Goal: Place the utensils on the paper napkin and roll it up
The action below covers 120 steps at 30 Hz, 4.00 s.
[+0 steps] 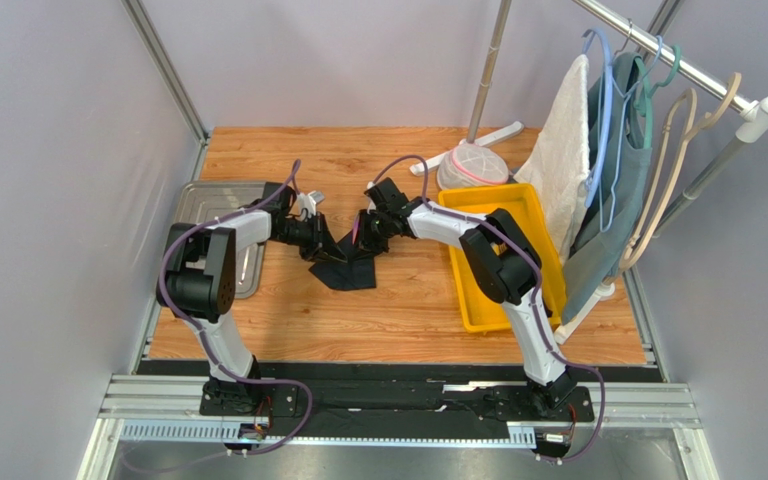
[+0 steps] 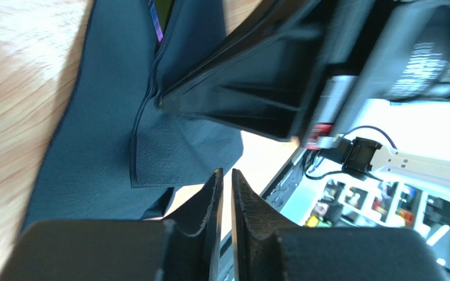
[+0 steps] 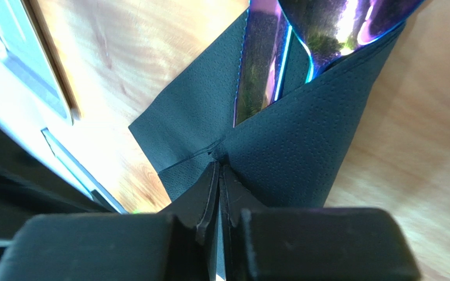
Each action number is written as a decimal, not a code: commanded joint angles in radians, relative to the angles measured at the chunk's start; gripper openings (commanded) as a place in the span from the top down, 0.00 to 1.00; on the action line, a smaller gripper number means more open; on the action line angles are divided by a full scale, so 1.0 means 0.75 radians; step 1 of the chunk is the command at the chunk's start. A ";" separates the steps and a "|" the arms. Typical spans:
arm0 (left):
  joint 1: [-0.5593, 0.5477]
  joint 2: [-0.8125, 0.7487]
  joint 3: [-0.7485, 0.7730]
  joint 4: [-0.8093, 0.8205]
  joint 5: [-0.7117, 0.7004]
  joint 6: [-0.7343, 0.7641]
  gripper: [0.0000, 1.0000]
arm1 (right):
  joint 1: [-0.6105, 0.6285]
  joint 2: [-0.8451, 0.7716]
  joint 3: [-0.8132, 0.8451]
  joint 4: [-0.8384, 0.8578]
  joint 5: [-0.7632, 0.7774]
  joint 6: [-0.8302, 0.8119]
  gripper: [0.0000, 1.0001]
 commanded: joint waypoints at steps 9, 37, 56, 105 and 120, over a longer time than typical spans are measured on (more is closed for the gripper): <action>-0.095 0.229 0.099 -0.083 -0.128 0.002 0.90 | -0.057 0.050 -0.023 -0.118 0.144 -0.024 0.94; -0.116 0.291 0.153 -0.222 -0.273 0.100 1.00 | 0.035 -0.026 0.133 -0.312 0.138 -0.315 0.85; -0.175 0.058 0.055 -0.026 -0.107 0.021 0.96 | 0.029 0.077 0.085 -0.333 0.152 -0.378 0.90; -0.112 -0.185 -0.080 0.081 -0.186 0.016 0.49 | 0.027 0.105 0.053 -0.271 -0.193 -0.603 0.91; 0.222 -0.374 0.071 -0.004 -0.100 -0.053 0.01 | -0.034 0.207 0.253 -0.653 -0.324 -1.030 0.93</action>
